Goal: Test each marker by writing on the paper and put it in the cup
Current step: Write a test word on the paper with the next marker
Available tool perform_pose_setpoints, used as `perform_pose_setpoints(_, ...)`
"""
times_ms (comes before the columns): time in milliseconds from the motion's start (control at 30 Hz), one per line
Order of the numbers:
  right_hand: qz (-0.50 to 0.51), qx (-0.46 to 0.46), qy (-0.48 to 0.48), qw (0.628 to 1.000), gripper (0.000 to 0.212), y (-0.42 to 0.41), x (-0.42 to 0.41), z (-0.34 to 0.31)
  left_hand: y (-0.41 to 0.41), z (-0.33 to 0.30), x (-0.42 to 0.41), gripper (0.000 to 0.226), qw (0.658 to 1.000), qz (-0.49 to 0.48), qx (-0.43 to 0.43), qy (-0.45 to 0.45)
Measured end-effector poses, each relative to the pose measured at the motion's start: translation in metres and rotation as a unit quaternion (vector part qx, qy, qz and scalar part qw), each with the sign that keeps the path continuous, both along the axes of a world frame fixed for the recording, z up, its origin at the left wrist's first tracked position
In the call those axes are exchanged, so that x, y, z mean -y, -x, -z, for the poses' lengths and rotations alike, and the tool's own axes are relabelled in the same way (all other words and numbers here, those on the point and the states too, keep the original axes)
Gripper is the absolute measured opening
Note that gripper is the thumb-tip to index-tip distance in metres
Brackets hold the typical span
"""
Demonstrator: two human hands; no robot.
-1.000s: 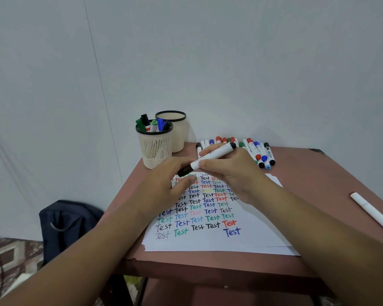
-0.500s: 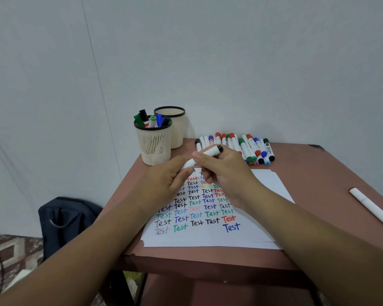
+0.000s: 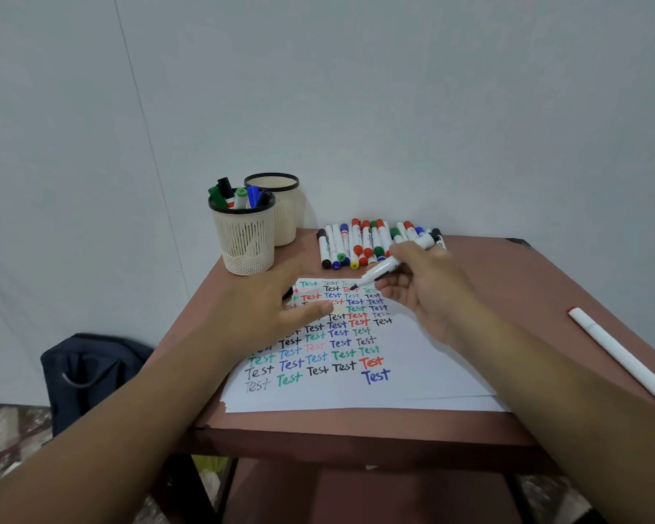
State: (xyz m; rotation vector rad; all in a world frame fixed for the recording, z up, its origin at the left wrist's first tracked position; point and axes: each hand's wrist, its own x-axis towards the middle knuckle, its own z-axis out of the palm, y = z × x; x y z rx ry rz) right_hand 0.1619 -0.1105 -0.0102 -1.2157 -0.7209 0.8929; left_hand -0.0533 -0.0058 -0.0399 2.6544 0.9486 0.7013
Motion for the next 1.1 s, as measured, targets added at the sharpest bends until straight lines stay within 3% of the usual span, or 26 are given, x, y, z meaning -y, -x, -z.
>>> perform_pose_setpoints(100, -0.001, 0.005, 0.009, 1.000, 0.013, -0.012, 0.012, 0.006, -0.001, -0.002, 0.001, 0.050, 1.000, 0.012, -0.016, 0.000)
perform_pose_setpoints(233, 0.005, 0.062, 0.004, 0.998, 0.032, -0.018, 0.019, 0.018, -0.003, -0.002, 0.001, 0.048, 0.998, 0.018, -0.042, 0.039)
perform_pose_setpoints(333, -0.007, 0.096, 0.014, 0.995, 0.020, -0.017, 0.024, 0.024, -0.005, 0.001, -0.002, 0.045, 0.997, 0.024, -0.052, 0.054)
perform_pose_setpoints(533, -0.022, 0.180, 0.062, 0.982, 0.025, -0.015, 0.027, 0.025, -0.006, 0.004, -0.006, 0.043, 0.997, 0.016, -0.043, 0.058)
perform_pose_setpoints(967, -0.048, 0.210, 0.078, 0.973, 0.030, -0.015, 0.026, 0.026, -0.006, 0.005, -0.008, 0.047, 0.997, 0.007, -0.052, 0.051)
perform_pose_setpoints(1100, -0.042, 0.195, 0.073, 0.977, 0.022, -0.015, 0.026, 0.025, -0.006, 0.004, -0.007, 0.044, 0.997, 0.005, -0.055, 0.050)
